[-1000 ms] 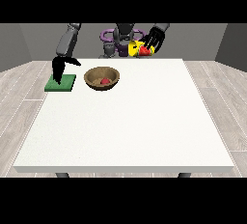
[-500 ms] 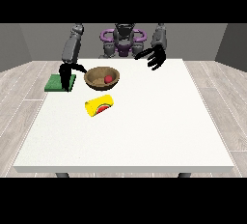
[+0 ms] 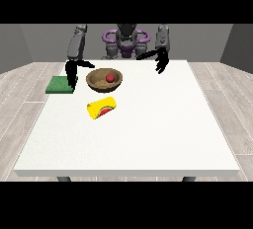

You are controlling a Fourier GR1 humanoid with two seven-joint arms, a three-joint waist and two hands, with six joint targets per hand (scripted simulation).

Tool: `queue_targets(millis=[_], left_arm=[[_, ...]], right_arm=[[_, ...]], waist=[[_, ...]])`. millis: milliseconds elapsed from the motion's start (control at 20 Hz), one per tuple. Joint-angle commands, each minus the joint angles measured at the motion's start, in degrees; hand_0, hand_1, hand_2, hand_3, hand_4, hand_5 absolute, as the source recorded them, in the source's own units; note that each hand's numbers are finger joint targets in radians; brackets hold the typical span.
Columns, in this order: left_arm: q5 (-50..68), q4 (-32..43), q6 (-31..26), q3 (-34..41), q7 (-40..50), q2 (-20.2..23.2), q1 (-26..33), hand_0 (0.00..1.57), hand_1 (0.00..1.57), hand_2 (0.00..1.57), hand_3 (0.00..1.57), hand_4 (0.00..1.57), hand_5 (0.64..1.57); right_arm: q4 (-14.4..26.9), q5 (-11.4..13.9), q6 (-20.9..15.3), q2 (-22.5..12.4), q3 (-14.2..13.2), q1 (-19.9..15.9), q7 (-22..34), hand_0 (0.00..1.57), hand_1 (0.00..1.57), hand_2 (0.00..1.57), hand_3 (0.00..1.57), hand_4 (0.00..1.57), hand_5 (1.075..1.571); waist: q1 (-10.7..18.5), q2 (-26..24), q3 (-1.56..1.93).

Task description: Pick the cup and pour the ball into the bowl, then pick the bowl and place it on the pad

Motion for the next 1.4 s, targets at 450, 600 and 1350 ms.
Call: queue_targets(millis=[450,600,1350], left_arm=[[1.60,-8.44,-3.96,-1.46,5.11,2.20,-5.51,0.00,0.00,0.00,0.00,0.00,1.557],[-0.08,-8.24,-3.24,-4.54,3.23,-0.08,-1.23,0.00,0.00,0.00,0.00,0.00,1.558],[2.14,-7.46,-5.89,-2.05,2.24,2.71,2.46,0.00,0.00,0.00,0.00,0.00,1.566]], right_arm=[[8.48,-1.92,1.84,-0.85,-3.54,-0.14,-9.77,0.00,0.00,0.00,0.00,0.13,1.531],[6.80,-2.04,0.29,1.65,-2.97,1.58,-8.48,0.00,0.00,0.00,0.00,0.19,1.528],[8.76,-2.05,-8.89,8.93,-0.68,-2.21,-1.67,0.00,0.00,0.00,0.00,0.38,1.550]], waist=[[6.00,6.79,0.10],[7.23,5.14,0.06],[5.96,0.52,0.04]])
